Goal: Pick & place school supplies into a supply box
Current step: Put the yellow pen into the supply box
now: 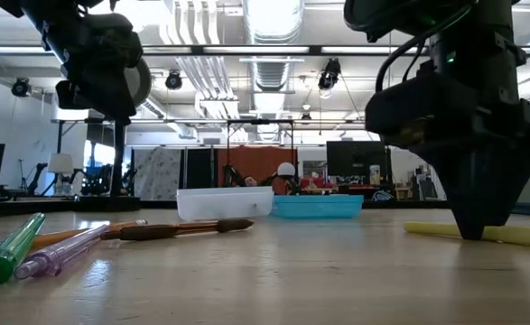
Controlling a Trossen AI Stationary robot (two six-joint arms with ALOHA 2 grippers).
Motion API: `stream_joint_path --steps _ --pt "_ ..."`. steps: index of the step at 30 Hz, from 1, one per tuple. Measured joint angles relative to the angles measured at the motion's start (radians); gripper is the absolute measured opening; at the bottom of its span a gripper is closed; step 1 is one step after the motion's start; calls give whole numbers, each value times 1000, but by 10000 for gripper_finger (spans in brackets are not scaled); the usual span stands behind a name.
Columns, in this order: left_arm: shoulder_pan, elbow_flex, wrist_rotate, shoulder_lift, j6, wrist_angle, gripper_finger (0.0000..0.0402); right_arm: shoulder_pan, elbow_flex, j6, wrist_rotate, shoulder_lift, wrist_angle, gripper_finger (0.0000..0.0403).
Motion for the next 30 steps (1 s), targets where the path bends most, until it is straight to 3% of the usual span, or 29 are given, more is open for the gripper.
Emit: stream_joint_path --steps 6,11,15,22,26,30 --pt "0 0 -5 0 -27 0 102 -31 -25 -86 -12 -15 8 23" --pt "0 0 -5 0 -24 0 102 -79 -2 -172 -9 -34 35 20" --pt "-3 0 -5 0 -27 -7 102 -152 27 -201 108 -78 184 18" --pt "-69 0 -7 -9 -64 -46 101 -336 87 -280 99 -132 540 17" --pt "-137 -20 -67 -29 -146 -66 101 -483 183 -379 99 -56 560 18" --pt "-187 -62 -116 -54 -258 -59 101 -578 303 -464 -15 92 533 22"
